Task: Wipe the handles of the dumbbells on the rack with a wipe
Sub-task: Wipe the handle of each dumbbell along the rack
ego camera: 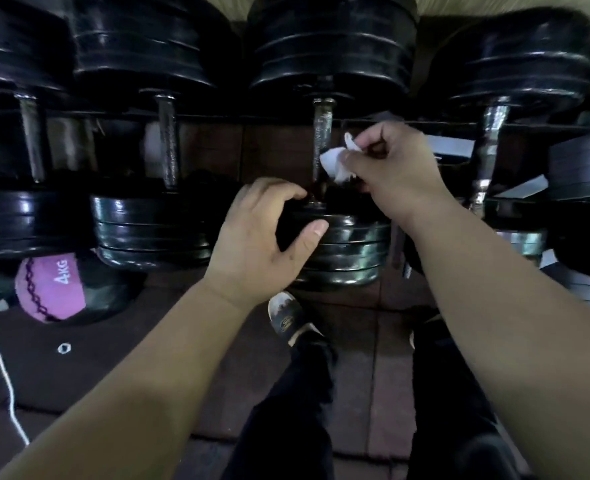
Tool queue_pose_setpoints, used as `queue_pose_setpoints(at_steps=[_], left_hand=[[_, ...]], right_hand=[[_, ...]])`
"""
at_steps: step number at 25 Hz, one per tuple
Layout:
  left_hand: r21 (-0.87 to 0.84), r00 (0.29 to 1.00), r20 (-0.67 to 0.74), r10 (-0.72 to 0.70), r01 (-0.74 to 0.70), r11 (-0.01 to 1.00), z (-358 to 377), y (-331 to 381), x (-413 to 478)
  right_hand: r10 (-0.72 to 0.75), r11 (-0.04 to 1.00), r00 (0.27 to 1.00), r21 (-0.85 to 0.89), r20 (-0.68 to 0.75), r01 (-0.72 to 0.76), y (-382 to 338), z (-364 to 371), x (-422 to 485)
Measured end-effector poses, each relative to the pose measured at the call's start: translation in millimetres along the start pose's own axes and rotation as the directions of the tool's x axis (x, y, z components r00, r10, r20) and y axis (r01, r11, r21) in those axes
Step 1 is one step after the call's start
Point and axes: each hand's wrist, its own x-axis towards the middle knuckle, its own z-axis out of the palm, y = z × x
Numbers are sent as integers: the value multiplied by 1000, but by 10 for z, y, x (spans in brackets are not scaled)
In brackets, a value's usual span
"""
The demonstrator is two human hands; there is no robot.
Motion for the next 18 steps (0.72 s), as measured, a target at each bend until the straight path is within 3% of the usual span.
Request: queue_pose_setpoints(at_steps=[3, 6, 11, 18], left_hand=[[-18, 997, 26, 67, -66, 998, 101, -144, 55], [-58, 989, -94, 118, -123, 991, 185, -199, 50], [-110, 980, -144, 136, -152, 982, 218, -205, 11], [-106, 977, -172, 126, -146, 984, 260, -213, -7]], right_hand=[[53, 994, 996, 98, -70, -46, 31, 187, 151], [77, 973, 987, 227, -139, -44, 41, 222, 228], [12, 995, 993, 98, -113, -1, 44, 214, 207], [-9, 993, 993, 116, -121, 23, 110, 204, 262]])
